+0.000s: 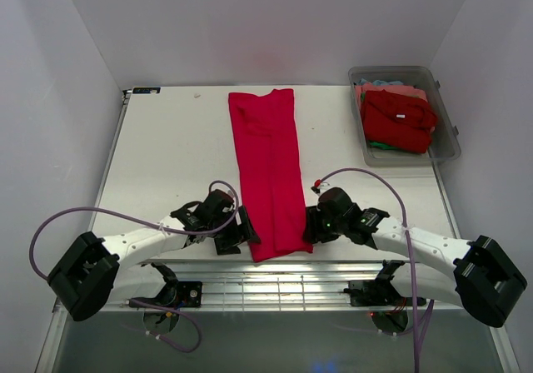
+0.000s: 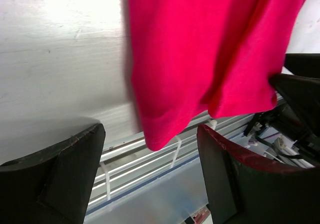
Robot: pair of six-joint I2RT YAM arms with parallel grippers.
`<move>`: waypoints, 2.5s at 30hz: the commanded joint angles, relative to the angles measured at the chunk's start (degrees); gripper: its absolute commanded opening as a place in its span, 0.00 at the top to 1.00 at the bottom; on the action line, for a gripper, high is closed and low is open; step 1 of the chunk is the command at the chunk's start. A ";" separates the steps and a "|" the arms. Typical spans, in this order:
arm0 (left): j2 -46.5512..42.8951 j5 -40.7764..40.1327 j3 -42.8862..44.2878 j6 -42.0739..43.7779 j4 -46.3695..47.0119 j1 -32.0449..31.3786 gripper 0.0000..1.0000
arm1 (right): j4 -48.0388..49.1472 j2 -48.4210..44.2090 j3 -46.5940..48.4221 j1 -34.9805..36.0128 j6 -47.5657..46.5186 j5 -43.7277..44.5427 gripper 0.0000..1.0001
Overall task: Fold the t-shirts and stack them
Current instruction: Grab the bottom of the folded rectangular tshirt with both arms, then fold the folded rectangular tshirt in 1/3 of the way
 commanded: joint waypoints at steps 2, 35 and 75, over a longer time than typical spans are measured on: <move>-0.44 -0.47 -2.80 -3.14 6.07 -0.90 0.15 | 1.92 0.87 0.22 0.11 -0.04 -0.24 0.51; 5.63 -7.23 3.78 -0.86 -6.57 -9.51 1.00 | -3.96 -2.72 -2.85 0.81 1.27 -5.86 0.92; 9.38 -24.38 25.48 12.23 -7.37 4.98 1.00 | -15.75 26.52 34.93 0.81 -6.99 9.60 0.92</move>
